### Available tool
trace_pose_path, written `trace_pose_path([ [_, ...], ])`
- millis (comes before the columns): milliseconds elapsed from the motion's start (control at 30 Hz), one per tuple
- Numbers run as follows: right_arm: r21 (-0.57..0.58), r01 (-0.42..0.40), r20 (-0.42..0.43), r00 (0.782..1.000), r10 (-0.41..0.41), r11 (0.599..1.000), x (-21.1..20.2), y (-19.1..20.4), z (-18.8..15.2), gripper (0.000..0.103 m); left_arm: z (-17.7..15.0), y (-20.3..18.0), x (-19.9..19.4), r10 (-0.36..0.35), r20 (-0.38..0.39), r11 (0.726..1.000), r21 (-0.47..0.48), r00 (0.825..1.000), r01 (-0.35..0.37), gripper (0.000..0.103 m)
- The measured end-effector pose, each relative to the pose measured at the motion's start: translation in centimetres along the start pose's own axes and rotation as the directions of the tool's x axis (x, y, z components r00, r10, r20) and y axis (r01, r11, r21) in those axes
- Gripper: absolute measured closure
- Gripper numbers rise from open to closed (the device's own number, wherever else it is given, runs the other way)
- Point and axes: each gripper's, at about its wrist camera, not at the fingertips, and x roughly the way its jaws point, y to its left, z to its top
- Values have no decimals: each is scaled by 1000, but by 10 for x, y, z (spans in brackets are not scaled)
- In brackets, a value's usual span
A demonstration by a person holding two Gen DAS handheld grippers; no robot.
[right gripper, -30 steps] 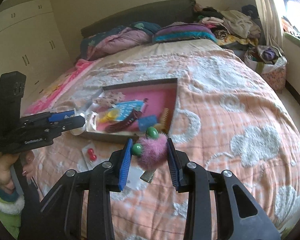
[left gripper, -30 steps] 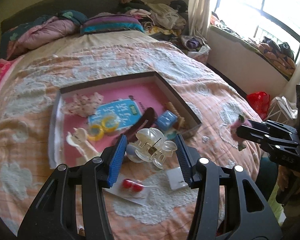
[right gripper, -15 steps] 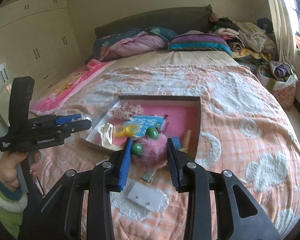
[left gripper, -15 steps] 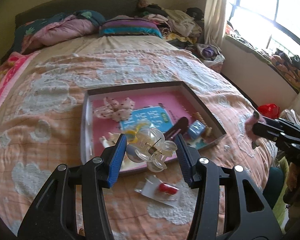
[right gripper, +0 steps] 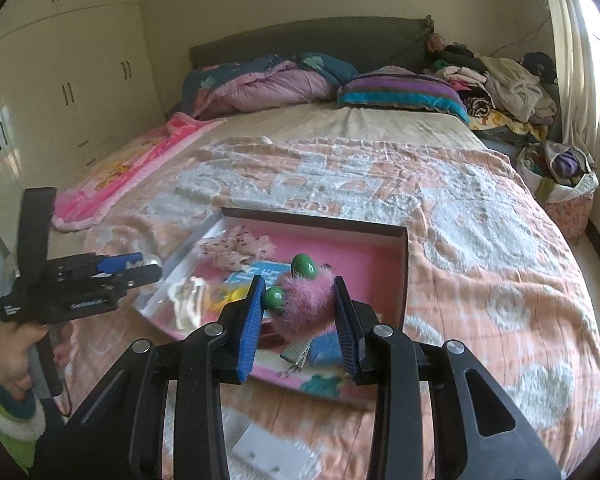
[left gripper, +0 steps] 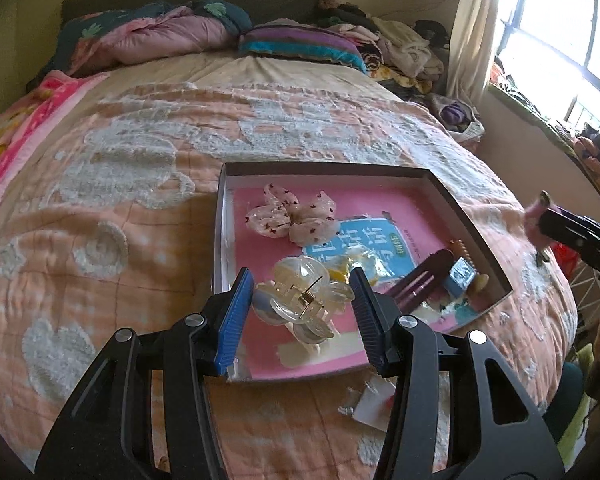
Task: Organize jewelry
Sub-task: 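Carry the clear claw clip and pink pom-pom over the pink tray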
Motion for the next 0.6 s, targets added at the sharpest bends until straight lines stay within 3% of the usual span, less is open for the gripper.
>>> trace_pose_path([
  [600, 26, 61, -156, 986, -56, 998, 83, -34, -8, 71, -1, -10, 28, 15, -50, 999, 33, 999, -13, 62],
])
